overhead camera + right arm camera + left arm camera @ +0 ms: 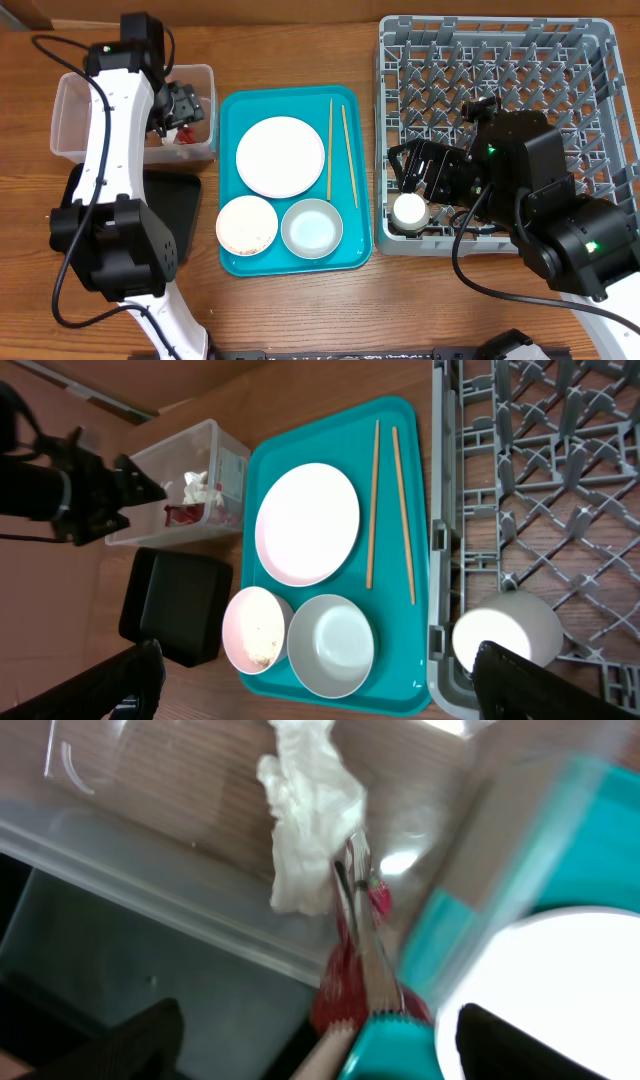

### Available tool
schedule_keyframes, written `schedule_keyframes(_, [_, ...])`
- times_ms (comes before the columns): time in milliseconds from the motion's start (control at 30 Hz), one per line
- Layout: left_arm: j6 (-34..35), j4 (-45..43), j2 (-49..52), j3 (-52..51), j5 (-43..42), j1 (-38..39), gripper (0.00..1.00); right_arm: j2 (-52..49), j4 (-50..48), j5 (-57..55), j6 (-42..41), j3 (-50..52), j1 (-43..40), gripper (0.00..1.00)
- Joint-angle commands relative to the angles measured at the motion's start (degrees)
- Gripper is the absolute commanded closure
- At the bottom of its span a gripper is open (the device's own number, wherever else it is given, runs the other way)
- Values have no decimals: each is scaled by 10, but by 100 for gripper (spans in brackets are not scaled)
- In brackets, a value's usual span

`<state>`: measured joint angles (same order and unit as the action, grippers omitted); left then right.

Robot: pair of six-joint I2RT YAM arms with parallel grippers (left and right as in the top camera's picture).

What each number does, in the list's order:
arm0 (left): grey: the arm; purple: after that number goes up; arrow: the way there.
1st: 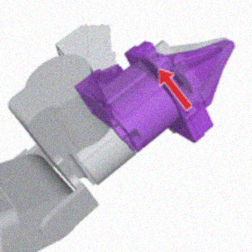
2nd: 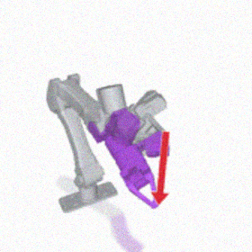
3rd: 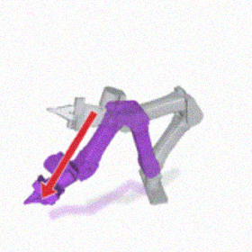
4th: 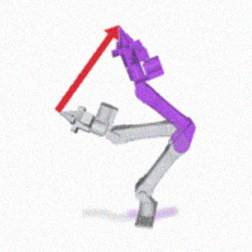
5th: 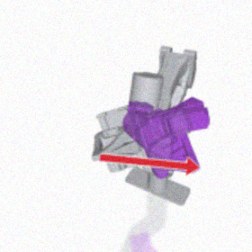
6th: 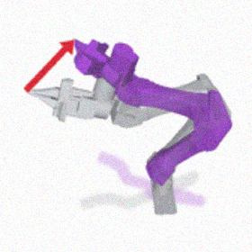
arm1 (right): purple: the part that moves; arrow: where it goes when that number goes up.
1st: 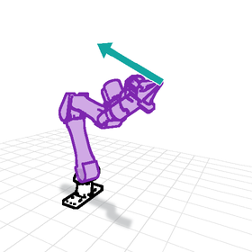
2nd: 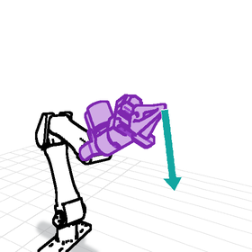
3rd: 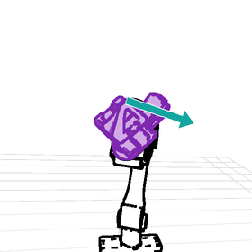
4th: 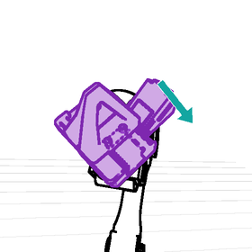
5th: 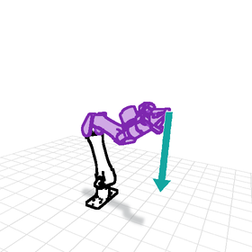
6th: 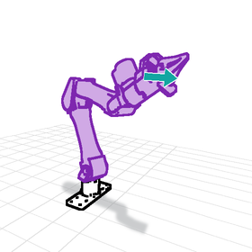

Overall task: Sort waste into correct bins and load items into the dishwasher
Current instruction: 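Drop the red wrapper into the clear plastic bin, then grasp the pink bowl of rice with the left gripper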

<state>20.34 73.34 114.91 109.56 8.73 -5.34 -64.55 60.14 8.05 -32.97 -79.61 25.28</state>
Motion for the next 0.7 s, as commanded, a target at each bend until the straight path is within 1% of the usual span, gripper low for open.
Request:
schedule_keyframes(0, [-19, 72, -78, 70, -39, 48, 17, 9, 5, -7, 5, -3, 1, 0])
schedule_keyframes(100, [-18, 121, -110, 70, -39, 97, 20, 9, 9, -7, 5, -3, 1, 0])
schedule_keyframes(133, [-7, 153, -128, 68, -38, 134, 21, 9, 16, -7, 4, -3, 1, 0])
schedule_keyframes(200, [10, 187, -141, 68, -34, 174, 21, 9, 21, -7, 4, -3, 1, 0])
schedule_keyframes(300, [35, 220, -151, 61, -34, 215, 21, 9, 26, -7, 4, -3, 1, 0])
schedule_keyframes(367, [53, 224, -157, 30, -34, 242, 20, 9, 30, -7, 4, -3, 1, 0])
schedule_keyframes(433, [82, 214, -158, -14, -32, 256, 20, 9, 32, -7, 4, -3, 1, 0])
schedule_keyframes(467, [95, 203, -158, -41, -32, 259, 23, 9, 34, -7, 4, -3, 1, 0])
schedule_keyframes(500, [108, 189, -158, -71, -33, 261, 27, 9, 34, -7, 4, -3, 1, 0])
schedule_keyframes(533, [124, 165, -158, -110, -33, 261, 34, 9, 34, -7, 4, -3, 1, 0])
schedule_keyframes(567, [133, 149, -158, -134, -33, 260, 37, 9, 34, -7, 4, -3, 1, 0])
schedule_keyframes(633, [152, 92, -158, -212, -43, 257, 38, 9, 34, -7, 4, -3, 1, 0])
schedule_keyframes(667, [157, 47, -158, -266, -65, 253, 38, 9, 34, -7, 4, -3, 1, 0])
